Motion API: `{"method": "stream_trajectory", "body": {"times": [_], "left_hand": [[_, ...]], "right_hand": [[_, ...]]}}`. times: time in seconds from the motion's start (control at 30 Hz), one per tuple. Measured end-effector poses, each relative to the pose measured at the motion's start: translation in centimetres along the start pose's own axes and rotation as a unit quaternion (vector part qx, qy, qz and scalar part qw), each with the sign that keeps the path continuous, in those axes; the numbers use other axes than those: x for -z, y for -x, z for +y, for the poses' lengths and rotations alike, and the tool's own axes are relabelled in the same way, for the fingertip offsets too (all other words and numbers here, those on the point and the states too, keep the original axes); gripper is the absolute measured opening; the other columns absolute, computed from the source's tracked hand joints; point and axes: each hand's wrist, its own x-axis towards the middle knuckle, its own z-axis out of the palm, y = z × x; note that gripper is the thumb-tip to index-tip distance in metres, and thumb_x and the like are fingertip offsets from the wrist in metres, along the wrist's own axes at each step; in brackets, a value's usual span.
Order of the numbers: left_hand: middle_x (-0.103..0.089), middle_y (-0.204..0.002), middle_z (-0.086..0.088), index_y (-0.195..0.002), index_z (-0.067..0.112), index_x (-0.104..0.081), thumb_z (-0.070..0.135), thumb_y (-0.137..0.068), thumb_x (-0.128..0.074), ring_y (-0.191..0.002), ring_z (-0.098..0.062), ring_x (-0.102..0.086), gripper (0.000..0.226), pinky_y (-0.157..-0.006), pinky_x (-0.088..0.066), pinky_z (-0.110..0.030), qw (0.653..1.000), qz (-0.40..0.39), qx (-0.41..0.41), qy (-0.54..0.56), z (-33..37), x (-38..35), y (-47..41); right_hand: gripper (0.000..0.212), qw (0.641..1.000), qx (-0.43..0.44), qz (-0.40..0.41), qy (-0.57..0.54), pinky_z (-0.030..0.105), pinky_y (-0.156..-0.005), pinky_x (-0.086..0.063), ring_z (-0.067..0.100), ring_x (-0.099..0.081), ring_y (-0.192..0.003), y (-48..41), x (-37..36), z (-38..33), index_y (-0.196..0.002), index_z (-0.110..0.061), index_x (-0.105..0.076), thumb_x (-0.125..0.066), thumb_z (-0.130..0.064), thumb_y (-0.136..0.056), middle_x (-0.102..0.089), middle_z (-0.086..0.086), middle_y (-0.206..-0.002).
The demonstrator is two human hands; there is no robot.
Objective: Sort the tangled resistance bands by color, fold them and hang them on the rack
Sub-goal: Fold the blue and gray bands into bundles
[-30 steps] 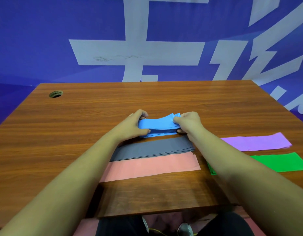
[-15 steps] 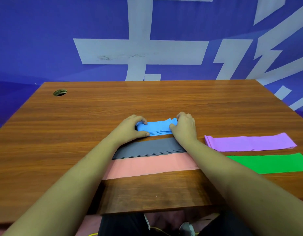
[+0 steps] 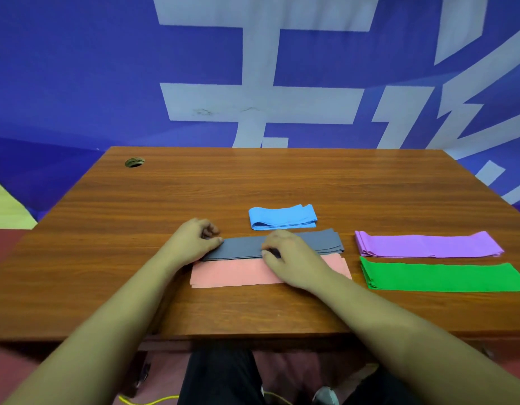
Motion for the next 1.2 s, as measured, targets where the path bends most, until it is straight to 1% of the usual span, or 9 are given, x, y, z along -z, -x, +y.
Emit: {"method": "stream_trajectory", "body": {"times": [0.13, 0.33, 0.53, 0.7, 0.77, 0.83, 0.97, 1.07, 1.2], "left_hand": [[-0.061, -0.084, 0.005, -0.092, 0.021, -0.058, 0.037, -0.080, -0.072, -0.084, -0.018, -0.058, 0.025, -0.068, -0.042, -0.028, 0.997, -0.038, 0.051, -0.033, 0.3, 0.5, 0.4], [-0.050, -0.102, -0.005, -0.083, 0.025, -0.054, 0.045, -0.082, -0.062, -0.104, -0.025, -0.042, 0.021, -0.085, -0.039, -0.036, 0.985, -0.105, 0.095, -0.102, 1.6, 0.8, 0.6], [-0.058, -0.079, 0.000, -0.082, 0.017, -0.051, 0.025, -0.082, -0.071, -0.076, -0.020, -0.053, 0.021, -0.060, -0.038, -0.031, 0.997, -0.053, 0.053, -0.015, 3.1, 1.7, 0.9], [-0.067, -0.080, -0.002, -0.089, 0.013, -0.062, 0.021, -0.079, -0.076, -0.070, -0.015, -0.058, 0.019, -0.064, -0.048, -0.030, 0.991, 0.011, 0.037, 0.131, 5.4, 2.5, 0.9], [-0.067, -0.079, -0.004, -0.092, 0.011, -0.064, 0.018, -0.079, -0.077, -0.069, -0.014, -0.059, 0.020, -0.064, -0.049, -0.028, 0.982, 0.014, 0.027, 0.187, 6.8, 2.5, 1.0], [-0.068, -0.079, -0.005, -0.092, 0.012, -0.066, 0.020, -0.078, -0.078, -0.069, -0.013, -0.059, 0.020, -0.067, -0.049, -0.029, 0.974, 0.002, 0.015, 0.227, 8.0, 2.0, 1.2], [-0.065, -0.076, -0.006, -0.093, 0.013, -0.066, 0.042, -0.085, -0.068, -0.064, -0.014, -0.059, 0.031, -0.067, -0.049, -0.029, 0.947, -0.027, 0.045, 0.317, 9.6, 0.8, 1.3], [-0.068, -0.081, -0.010, -0.099, 0.008, -0.057, 0.030, -0.101, -0.049, -0.063, -0.016, -0.061, 0.023, -0.062, -0.046, -0.026, 0.909, -0.053, 0.075, 0.407, 10.3, 0.2, 1.6], [-0.072, -0.100, -0.014, -0.102, 0.005, -0.059, 0.011, -0.102, -0.044, -0.082, -0.021, -0.062, 0.016, -0.070, -0.047, -0.027, 0.923, -0.078, 0.040, 0.375, 10.0, -0.5, 2.3]], "right_hand": [[0.027, 1.000, -0.015, -0.004, 0.026, 0.034, -0.093, -0.045, 0.015, -0.053, -0.103, 0.1, -0.5, -0.4, -0.104, -0.016, -0.069, -0.051, -0.033, -0.094, -0.061, -0.003, -0.105], [0.028, 0.999, -0.030, -0.005, 0.031, 0.031, -0.093, -0.046, 0.013, -0.052, -0.106, 0.6, -0.4, -0.5, -0.114, -0.018, -0.067, -0.051, -0.030, -0.095, -0.060, -0.004, -0.109], [0.028, 0.999, -0.047, 0.000, 0.016, 0.032, -0.092, -0.047, 0.015, -0.054, -0.105, 0.4, -0.8, -0.6, -0.112, -0.015, -0.067, -0.053, -0.028, -0.092, -0.061, -0.003, -0.108], [0.019, 0.986, -0.114, 0.028, -0.122, 0.026, -0.092, -0.045, 0.010, -0.056, -0.103, -0.2, -0.1, -0.9, -0.104, -0.021, -0.069, -0.057, -0.024, -0.090, -0.061, -0.004, -0.110], [0.014, 0.952, -0.162, 0.074, -0.248, 0.027, -0.087, -0.047, 0.011, -0.061, -0.098, -0.7, 0.7, -1.9, -0.095, -0.021, -0.070, -0.057, -0.024, -0.091, -0.067, -0.003, -0.103], [0.020, 0.886, -0.208, 0.072, -0.408, 0.029, -0.080, -0.050, 0.016, -0.066, -0.091, -1.0, 1.7, -3.1, -0.094, -0.015, -0.070, -0.053, -0.026, -0.095, -0.072, 0.004, -0.097], [0.039, 0.764, -0.275, 0.028, -0.584, 0.039, -0.088, -0.056, 0.027, -0.071, -0.093, -1.1, 2.7, -3.3, -0.107, -0.008, -0.065, -0.052, -0.043, -0.097, -0.071, 0.018, -0.105], [0.046, 0.718, -0.300, 0.033, -0.627, 0.044, -0.089, -0.057, 0.028, -0.072, -0.095, -1.0, 2.5, -2.0, -0.116, -0.011, -0.064, -0.063, -0.049, -0.089, -0.071, 0.015, -0.110], [0.038, 0.696, -0.320, 0.033, -0.642, 0.042, -0.086, -0.058, 0.029, -0.072, -0.097, -0.7, 2.5, -1.3, -0.114, -0.006, -0.065, -0.072, -0.032, -0.086, -0.073, 0.015, -0.108]]}}
